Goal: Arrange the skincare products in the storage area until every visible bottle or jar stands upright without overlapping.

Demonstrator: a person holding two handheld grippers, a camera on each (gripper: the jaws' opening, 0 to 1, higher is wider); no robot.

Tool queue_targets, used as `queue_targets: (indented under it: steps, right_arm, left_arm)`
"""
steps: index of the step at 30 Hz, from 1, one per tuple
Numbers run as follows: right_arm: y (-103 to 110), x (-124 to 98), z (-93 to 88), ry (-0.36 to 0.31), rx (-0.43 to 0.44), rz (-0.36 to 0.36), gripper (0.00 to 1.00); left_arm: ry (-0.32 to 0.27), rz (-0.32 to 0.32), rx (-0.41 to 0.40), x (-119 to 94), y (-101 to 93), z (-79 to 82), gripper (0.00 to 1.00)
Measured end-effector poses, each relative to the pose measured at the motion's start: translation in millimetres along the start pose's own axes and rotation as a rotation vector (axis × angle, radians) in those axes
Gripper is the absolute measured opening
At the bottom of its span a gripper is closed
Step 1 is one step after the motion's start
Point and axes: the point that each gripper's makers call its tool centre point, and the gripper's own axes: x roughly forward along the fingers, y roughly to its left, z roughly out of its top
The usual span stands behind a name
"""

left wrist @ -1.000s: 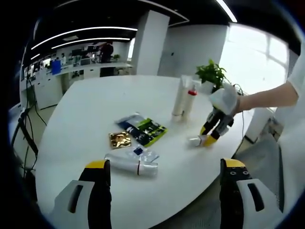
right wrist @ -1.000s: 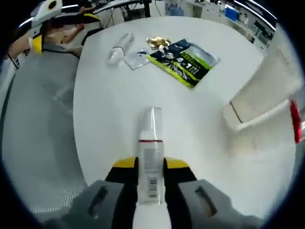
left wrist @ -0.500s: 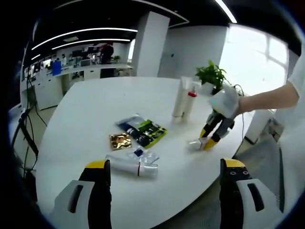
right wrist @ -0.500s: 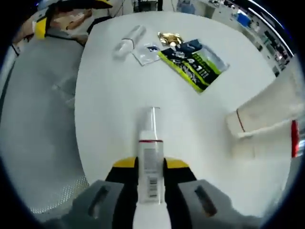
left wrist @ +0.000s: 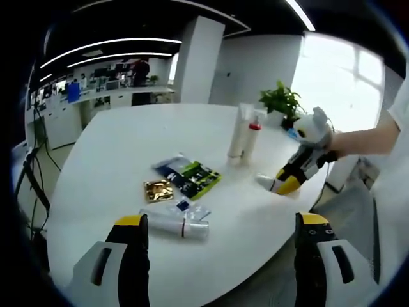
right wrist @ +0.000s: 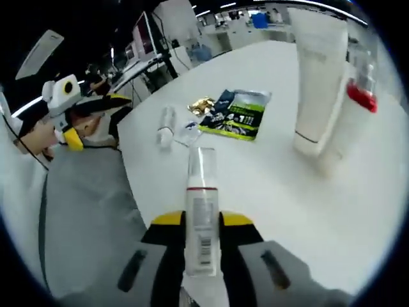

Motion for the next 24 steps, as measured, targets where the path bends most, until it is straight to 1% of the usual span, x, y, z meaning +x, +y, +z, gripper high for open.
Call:
queue_targets:
  steps: [1,3,8,10,13,14,15,18,19,20,21,24]
  right_arm:
    - [5,0,1.9,-0.027,0.038,0.014,0.19]
    - [12,0,5.7,-0.075,0.080,0.033,0.19]
    - [24,-3,11.6,-0.147,0.170,0.066,0.19]
    - [28,-5,18.1,-0.200,0.210,0.085,0.19]
    - [35,-11,31.5,-0.296,0.274,0.126,0.19]
    - [39,-15,38.4,-0.346,0.299,0.156,0.19]
    - [42,-19,45.0,-0.394,0.323,0.180,0.19]
    - [51,-28,57.2,-0.482,0.353,0.232,0.19]
    - [52,-31,60.7,-0.509,0.358,0.240,0.19]
    - [56,-35,64.7,-0.539,0.373,0.262,0.19]
    - [59,-36,65.8,-0.548,0.387,0.278,0.19]
    - [64,-38,65.8,-0.564,0.390,0.291,0.19]
  left_arm:
    - [-0.001,-0.001,-0.001,0,-0.1,0.2,0.93]
    - [0.000,-0.003,-0.004,0,-0.5,0.4,0.93]
    - [0.003,-0.019,-0.008,1,-4.9,1.0,0.92]
    - [-0.002,-0.028,-0.019,1,-7.6,2.1,0.92]
    - [-0.011,-0.044,-0.043,1,-13.0,3.7,0.92]
    - [-0.013,-0.052,-0.059,1,-15.5,4.3,0.92]
    - [-0.021,-0.061,-0.081,1,-18.3,6.3,0.92]
    - [-0.073,-0.096,-0.165,0,-25.4,19.7,0.92]
    - [-0.081,-0.100,-0.179,-1,-25.9,22.4,0.92]
    - [-0.097,-0.107,-0.198,-1,-26.4,27.2,0.92]
    - [-0.103,-0.111,-0.207,-2,-26.7,29.7,0.92]
    - [-0.111,-0.122,-0.220,-3,-28.1,36.6,0.91]
